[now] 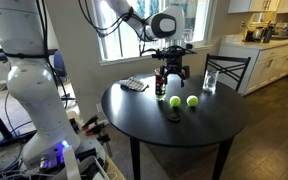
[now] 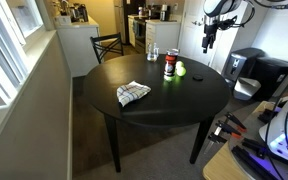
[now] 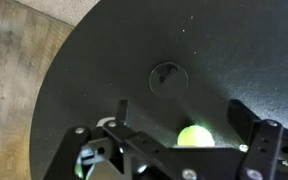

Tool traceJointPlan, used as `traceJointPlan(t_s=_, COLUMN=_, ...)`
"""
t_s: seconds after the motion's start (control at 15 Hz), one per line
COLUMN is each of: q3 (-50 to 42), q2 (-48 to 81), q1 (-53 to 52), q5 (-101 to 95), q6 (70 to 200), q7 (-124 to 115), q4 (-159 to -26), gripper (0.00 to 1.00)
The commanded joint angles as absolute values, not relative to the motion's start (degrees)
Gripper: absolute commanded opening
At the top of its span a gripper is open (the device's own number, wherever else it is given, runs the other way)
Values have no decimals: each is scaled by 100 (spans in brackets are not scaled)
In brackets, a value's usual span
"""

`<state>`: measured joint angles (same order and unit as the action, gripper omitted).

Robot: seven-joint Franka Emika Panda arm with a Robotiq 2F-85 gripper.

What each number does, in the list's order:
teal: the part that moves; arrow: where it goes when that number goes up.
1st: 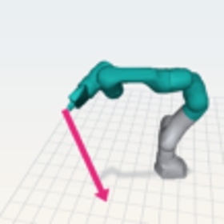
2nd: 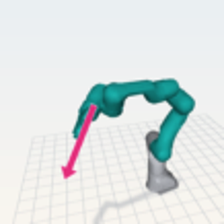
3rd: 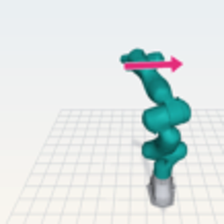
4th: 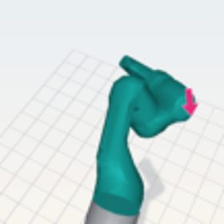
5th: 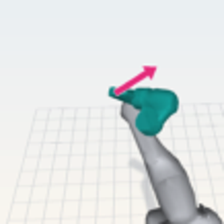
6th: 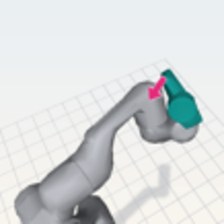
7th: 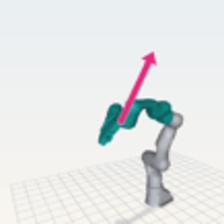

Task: Put the tennis ball in the container

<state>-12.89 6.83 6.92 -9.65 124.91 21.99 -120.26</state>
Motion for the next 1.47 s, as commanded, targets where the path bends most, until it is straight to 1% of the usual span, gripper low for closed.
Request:
traceJointPlan(t_s=0.0, q3=-1140, q2=678, q1=839, q5=-985, q6=12473, q7=2185, q4=-12013, gripper=100)
traceJointPlan(t_s=0.27, q3=-1140, q2=678, q1=855, q5=-985, q6=12473, q7=2186, q4=-12011, gripper=100)
traceJointPlan(t_s=0.47, q3=-1158, q2=928, q1=860, q5=-1044, q6=12440, q7=1857, q4=-11629, gripper=100)
traceJointPlan(t_s=0.67, q3=-1194, q2=1332, q1=901, q5=-1108, q6=12742, q7=1497, q4=-11205, gripper=100)
traceJointPlan(t_s=1.07, q3=-1104, q2=1891, q1=1122, q5=-714, q6=14052, q7=1412, q4=-10914, gripper=100)
traceJointPlan(t_s=1.4, q3=-1154, q2=2222, q1=994, q5=-811, q6=15203, q7=540, q4=-10776, gripper=100)
